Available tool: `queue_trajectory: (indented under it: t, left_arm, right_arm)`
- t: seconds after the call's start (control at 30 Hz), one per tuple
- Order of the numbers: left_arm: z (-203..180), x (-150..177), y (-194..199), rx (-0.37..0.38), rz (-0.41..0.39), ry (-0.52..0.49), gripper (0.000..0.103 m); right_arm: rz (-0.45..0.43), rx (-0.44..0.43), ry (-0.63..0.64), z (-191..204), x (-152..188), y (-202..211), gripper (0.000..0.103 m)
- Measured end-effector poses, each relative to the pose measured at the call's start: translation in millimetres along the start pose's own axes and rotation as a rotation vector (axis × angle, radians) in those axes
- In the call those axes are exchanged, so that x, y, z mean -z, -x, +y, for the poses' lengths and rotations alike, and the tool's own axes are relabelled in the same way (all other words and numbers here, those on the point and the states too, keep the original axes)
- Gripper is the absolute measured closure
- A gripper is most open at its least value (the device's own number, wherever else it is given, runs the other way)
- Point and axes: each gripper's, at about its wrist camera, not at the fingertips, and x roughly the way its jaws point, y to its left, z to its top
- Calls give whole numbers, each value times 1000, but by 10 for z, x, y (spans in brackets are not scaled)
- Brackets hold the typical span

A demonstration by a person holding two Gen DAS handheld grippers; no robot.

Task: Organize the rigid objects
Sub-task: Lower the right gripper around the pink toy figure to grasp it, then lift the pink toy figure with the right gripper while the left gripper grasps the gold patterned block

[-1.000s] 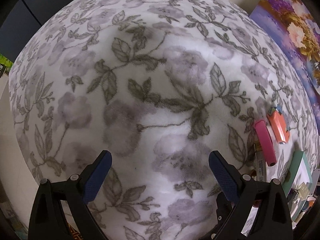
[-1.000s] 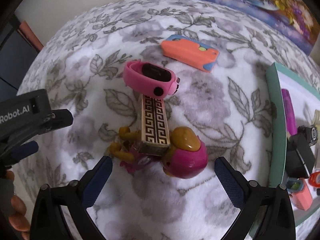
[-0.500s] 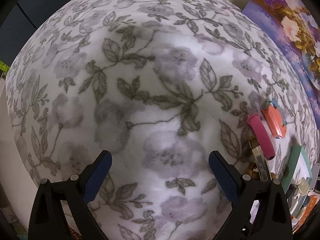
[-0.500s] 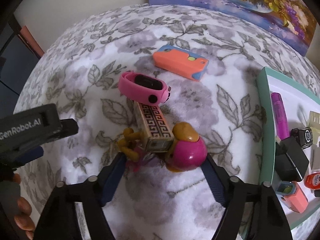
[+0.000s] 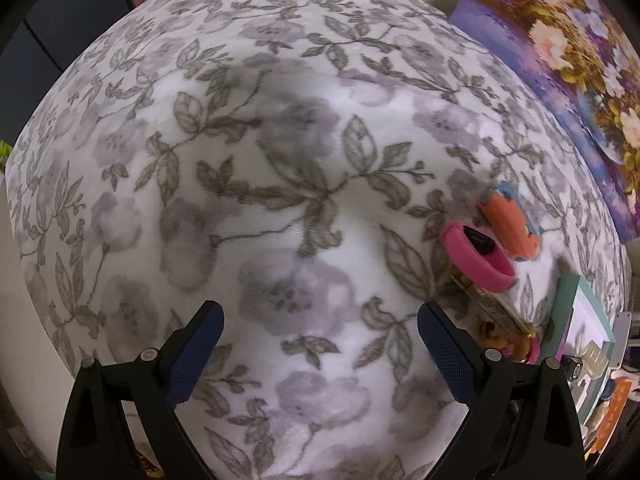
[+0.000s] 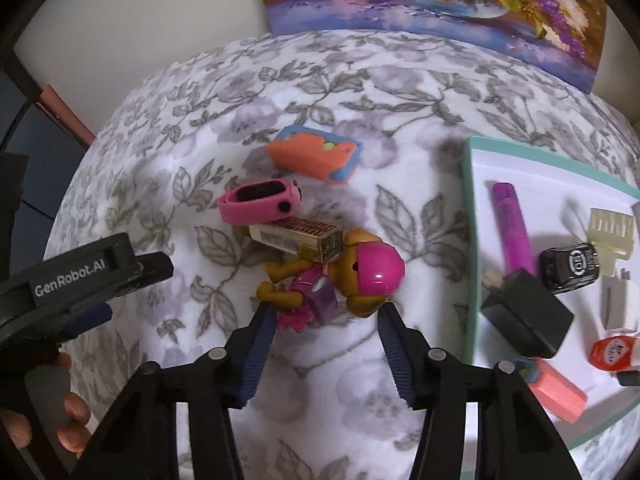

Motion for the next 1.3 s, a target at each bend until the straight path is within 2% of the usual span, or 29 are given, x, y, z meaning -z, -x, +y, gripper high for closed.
queue_trajectory:
  t: [0.17,0.43,0.5,0.53,0.7,0.77,0.9,1.0,1.3]
  left_arm:
    - [-231,31,72,10,-2,4,5]
    - [-297,75,81,13,5,58,5]
    - [-304,135,80,10,10,86,5]
    - [-286,171,62,13,10,98,5]
    - [-121,208,38,24,9,155,5]
    - [-46,204,65,19,-3,181,5]
    - [68,189,71,36,4,220,5]
    - [95,191,63,43,10,228,5]
    - [89,156,-33,60,45,225,5]
  right_arm:
    - [18,-5,-13,-98,31,-43,64]
    - [9,-76,-51,-199,28,4,63]
    - [10,-92,-61,-216,23,-3,53]
    - [12,-103,-66,-220,21,-10,43]
    - [11,-95,-42,-159,15,-38,40]
    - [14,-82,-24,-127,17,-64,29]
    - [7,-45,16,-63,10,-83,28]
    - [-9,-28,36,-33,2,-74,21]
    - [36,57,107,101,47,-354,21]
